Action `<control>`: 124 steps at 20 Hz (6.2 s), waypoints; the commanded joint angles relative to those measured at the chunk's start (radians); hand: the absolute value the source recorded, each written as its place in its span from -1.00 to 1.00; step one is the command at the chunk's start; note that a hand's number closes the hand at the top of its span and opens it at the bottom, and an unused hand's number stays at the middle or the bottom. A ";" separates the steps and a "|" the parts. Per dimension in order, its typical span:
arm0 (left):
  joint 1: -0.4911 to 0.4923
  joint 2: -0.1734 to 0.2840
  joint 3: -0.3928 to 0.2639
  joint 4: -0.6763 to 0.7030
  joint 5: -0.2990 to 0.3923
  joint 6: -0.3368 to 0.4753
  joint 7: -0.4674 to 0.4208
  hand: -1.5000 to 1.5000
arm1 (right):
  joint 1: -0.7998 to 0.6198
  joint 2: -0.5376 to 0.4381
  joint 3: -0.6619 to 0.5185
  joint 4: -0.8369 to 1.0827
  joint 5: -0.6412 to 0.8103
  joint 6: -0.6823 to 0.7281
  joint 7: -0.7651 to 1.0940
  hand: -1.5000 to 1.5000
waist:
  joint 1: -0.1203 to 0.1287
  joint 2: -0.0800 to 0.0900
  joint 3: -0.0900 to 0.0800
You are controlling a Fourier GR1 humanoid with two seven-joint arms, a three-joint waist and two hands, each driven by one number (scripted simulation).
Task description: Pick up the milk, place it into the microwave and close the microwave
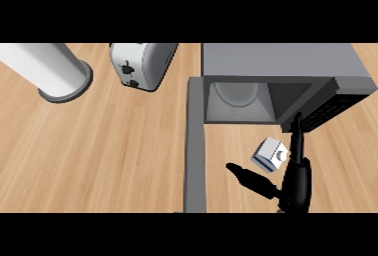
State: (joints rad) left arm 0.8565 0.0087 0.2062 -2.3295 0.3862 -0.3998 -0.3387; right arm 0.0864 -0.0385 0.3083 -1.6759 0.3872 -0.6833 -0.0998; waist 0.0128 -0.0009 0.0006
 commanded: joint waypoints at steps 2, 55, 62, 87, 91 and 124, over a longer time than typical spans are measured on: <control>-0.020 0.001 0.047 -0.014 0.045 -0.016 0.017 -1.00 | -0.005 -0.003 -0.085 0.127 -0.074 -0.011 -0.110 -1.00 | -0.005 0.001 0.000; 0.044 -0.008 0.139 0.069 0.121 -0.172 -0.034 -1.00 | -0.553 -0.144 -0.379 1.305 -0.181 0.365 -0.997 1.00 | 0.019 0.010 0.003; 0.069 0.002 0.213 0.090 0.194 -0.209 -0.043 -1.00 | -0.545 -0.087 -0.303 1.178 -0.177 0.520 -0.973 1.00 | -0.007 -0.004 -0.001; -0.089 0.033 0.303 0.237 0.190 -0.262 0.037 -1.00 | -0.996 -0.114 -0.359 1.205 -0.058 0.299 -0.399 1.00 | 0.031 0.015 0.000; -0.155 0.043 0.270 0.223 0.166 -0.224 0.079 -1.00 | -1.039 -0.135 -0.382 1.337 -0.032 0.219 -0.417 1.00 | 0.049 0.029 0.002; -0.271 0.027 0.163 0.293 0.022 -0.293 0.084 -1.00 | -1.083 -0.120 -0.566 1.527 -0.142 0.287 -0.643 -1.00 | 0.060 0.028 0.002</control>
State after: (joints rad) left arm 0.5784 0.0569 0.3986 -2.0440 0.4337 -0.6747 -0.2542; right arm -1.0098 -0.1867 -0.2383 -0.1504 0.2662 -0.4315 -0.6992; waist 0.0848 0.0349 0.0040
